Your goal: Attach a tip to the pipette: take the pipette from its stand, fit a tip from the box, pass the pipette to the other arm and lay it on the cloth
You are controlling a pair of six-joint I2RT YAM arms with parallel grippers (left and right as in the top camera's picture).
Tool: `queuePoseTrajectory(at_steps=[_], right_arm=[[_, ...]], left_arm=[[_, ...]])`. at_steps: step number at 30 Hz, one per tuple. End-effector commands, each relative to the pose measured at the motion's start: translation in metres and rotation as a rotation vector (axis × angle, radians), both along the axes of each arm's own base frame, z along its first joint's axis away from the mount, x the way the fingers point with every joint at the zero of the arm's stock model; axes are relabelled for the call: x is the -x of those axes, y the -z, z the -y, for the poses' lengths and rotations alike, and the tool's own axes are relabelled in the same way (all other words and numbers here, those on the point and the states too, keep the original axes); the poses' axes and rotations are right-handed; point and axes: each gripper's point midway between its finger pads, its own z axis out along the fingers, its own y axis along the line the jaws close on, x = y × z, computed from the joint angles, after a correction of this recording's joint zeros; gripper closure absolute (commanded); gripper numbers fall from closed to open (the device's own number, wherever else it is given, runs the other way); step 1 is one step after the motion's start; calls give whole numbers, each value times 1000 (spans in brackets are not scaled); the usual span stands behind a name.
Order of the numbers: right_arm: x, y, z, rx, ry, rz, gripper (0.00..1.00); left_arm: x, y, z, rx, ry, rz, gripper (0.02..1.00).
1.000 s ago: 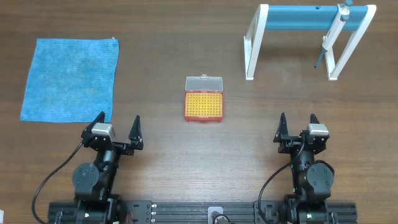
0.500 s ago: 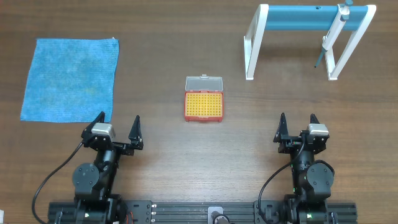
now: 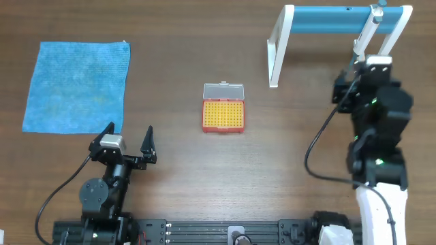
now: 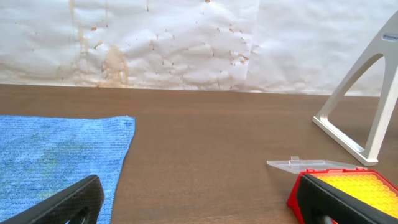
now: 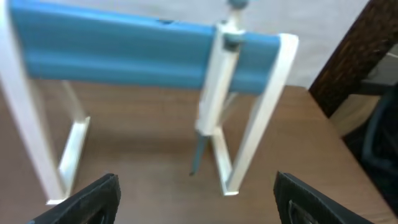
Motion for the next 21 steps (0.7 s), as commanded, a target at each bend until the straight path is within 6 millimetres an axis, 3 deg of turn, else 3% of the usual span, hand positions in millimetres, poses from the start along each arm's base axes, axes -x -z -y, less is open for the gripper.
queuePoseTrajectory(at_steps=[1, 3, 8, 12, 21], right_arm=[[-18, -12, 16, -90, -212, 26, 187], [-26, 8, 34, -201, -297, 25, 187], [-54, 40, 45, -267, -360, 22, 187], [-89, 50, 47, -268, -344, 81, 187], [-116, 72, 53, -229, -209, 72, 189]], left_arm=[[0, 2, -1, -13, -6, -3, 23], [0, 2, -1, -13, -6, -2, 20], [0, 2, -1, -13, -6, -2, 20], [0, 2, -1, -13, -6, -2, 23], [0, 2, -1, -13, -6, -2, 20]])
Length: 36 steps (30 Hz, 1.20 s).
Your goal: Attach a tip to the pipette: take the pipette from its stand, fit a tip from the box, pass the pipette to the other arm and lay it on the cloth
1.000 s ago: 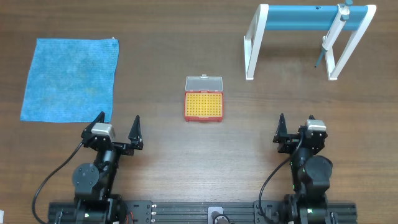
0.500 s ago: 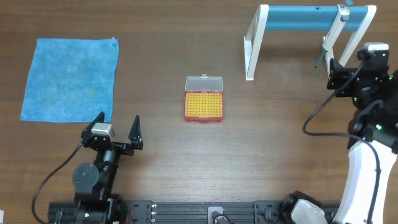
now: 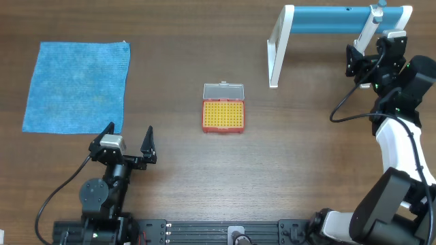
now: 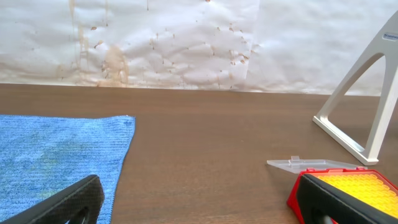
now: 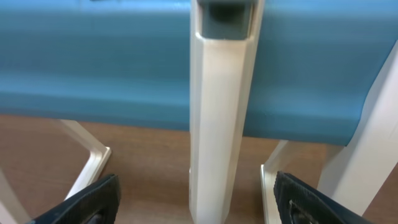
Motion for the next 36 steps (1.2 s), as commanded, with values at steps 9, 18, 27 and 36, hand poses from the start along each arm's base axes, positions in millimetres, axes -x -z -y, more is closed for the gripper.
queuePoseTrajectory(at_steps=[9, 18, 27, 36], right_arm=[[-27, 16, 4, -11, 92, 14, 345], [-28, 16, 2, -14, 87, 16, 551], [-28, 15, 2, -28, 91, 19, 663], [-30, 8, 2, -35, 95, 44, 785]], left_arm=[[0, 1, -1, -13, -6, -1, 20], [0, 1, -1, -13, -6, -1, 20], [0, 1, -1, -13, -6, -1, 23], [0, 1, -1, -13, -6, -1, 20]])
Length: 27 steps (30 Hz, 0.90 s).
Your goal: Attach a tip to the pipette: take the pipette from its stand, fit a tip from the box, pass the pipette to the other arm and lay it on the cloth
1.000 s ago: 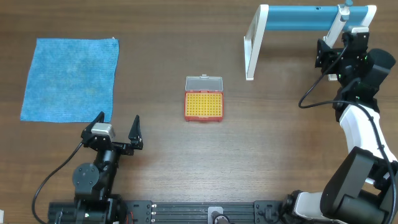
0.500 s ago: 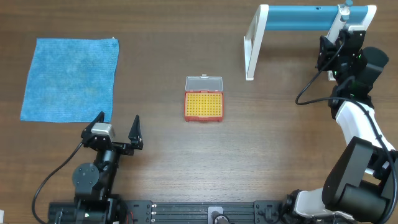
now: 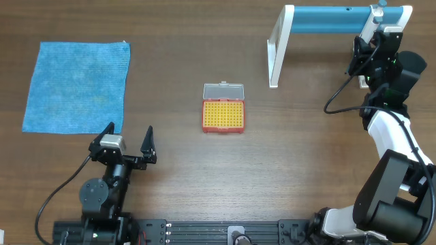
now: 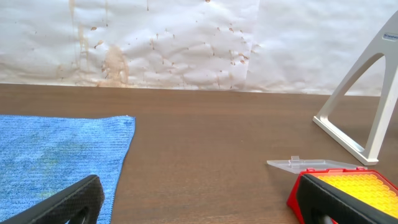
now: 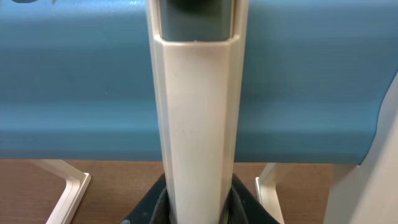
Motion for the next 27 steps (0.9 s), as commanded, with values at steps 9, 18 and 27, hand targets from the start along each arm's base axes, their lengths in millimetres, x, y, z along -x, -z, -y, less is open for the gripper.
queuePoseTrajectory(at_steps=[9, 18, 27], right_arm=[[-3, 0, -2, -12, 0, -4, 919], [9, -52, -3, 33, 7, 102, 923], [73, -184, -169, -60, -641, 461, 923]], left_arm=[[0, 2, -1, -13, -6, -2, 23], [0, 1, -1, -13, -6, -1, 20], [0, 1, -1, -13, -6, -1, 23]])
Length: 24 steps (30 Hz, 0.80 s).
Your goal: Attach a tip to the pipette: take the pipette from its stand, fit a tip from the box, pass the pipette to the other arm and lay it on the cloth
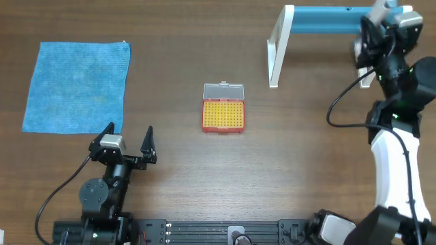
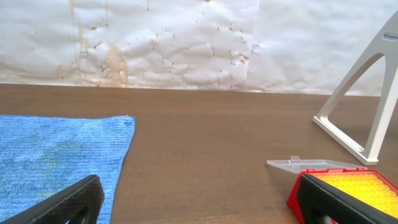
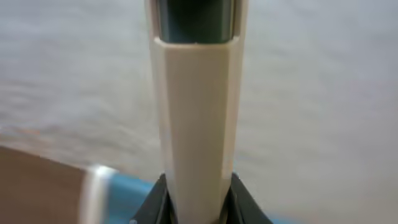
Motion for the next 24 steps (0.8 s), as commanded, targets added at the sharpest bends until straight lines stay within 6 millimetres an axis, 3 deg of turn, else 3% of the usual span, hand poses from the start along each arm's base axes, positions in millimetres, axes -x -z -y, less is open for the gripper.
queuePoseTrajectory(at_steps=[1, 4, 6, 8, 10, 12, 16, 24], right_arm=[[37, -40, -142, -38, -507, 122, 923], [47, -11, -230, -73, -727, 45, 923], [51, 19, -271, -91, -826, -34, 923], [58, 46, -299, -101, -891, -105, 923], [78, 71, -320, -96, -950, -130, 923], [98, 91, -320, -95, -957, -101, 919], [88, 127, -305, -76, -804, -149, 923], [79, 150, -301, -17, -754, -172, 923]], left_arm=[[0, 1, -1, -13, -6, -1, 20], [0, 2, -1, -13, -6, -2, 20], [0, 1, -1, -13, -6, -1, 23], [0, 1, -1, -13, -6, -1, 20], [0, 1, -1, -13, -6, -1, 20], [0, 1, -1, -13, -6, -1, 18], [0, 1, -1, -13, -6, -1, 23], [0, 1, -1, -13, -6, -1, 20]])
